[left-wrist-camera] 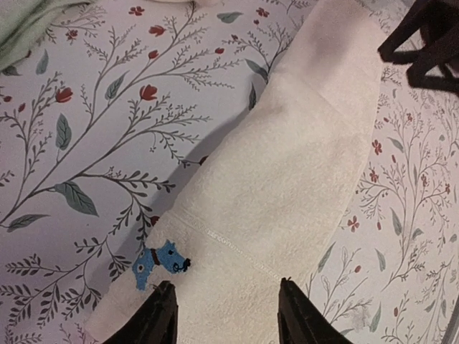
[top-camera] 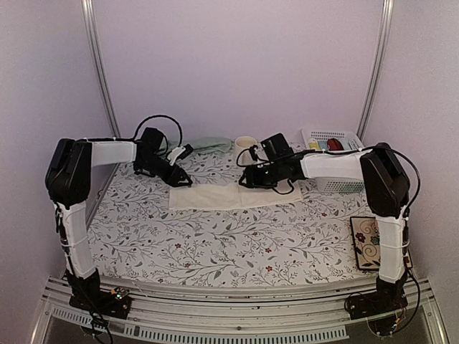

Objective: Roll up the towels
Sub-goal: Adjust the towel at the center of the board.

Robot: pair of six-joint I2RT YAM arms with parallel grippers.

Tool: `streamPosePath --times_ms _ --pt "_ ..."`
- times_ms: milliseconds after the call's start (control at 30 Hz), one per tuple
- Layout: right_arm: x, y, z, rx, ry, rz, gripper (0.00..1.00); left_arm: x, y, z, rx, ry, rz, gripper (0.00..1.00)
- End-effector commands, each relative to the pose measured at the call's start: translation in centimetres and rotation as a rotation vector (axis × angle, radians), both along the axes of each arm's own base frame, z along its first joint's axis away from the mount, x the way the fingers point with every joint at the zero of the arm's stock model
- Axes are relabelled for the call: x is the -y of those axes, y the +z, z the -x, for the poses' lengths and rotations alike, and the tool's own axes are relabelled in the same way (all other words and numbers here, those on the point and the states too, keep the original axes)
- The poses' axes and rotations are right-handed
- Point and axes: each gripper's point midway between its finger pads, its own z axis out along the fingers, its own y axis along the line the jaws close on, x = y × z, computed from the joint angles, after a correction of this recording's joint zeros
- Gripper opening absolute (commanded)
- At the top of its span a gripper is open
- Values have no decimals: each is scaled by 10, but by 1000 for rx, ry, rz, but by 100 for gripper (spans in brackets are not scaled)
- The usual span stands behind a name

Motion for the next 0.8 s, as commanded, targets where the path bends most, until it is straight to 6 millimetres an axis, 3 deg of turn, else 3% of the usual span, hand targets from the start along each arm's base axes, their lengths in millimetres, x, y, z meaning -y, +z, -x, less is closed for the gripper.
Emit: streamPosePath --times_ms 0,133,200,433,633,767 --pt "61 20 2 35 -129 123 52 0 0 8 68 -19 -44 49" --pt "109 4 16 -3 -231 184 56 -7 -12 19 53 -12 -66 50" --pt "130 -3 20 -15 -280 208 57 -9 -2 22 88 -11 -71 51" --pt "176 -22 21 -26 -441 299 58 -14 1 39 116 -16 -68 52" --pt "192 -20 6 17 -544 332 59 -18 10 44 162 1 -70 52" --pt "202 -34 -3 -5 -577 362 60 -15 13 46 162 0 -45 52"
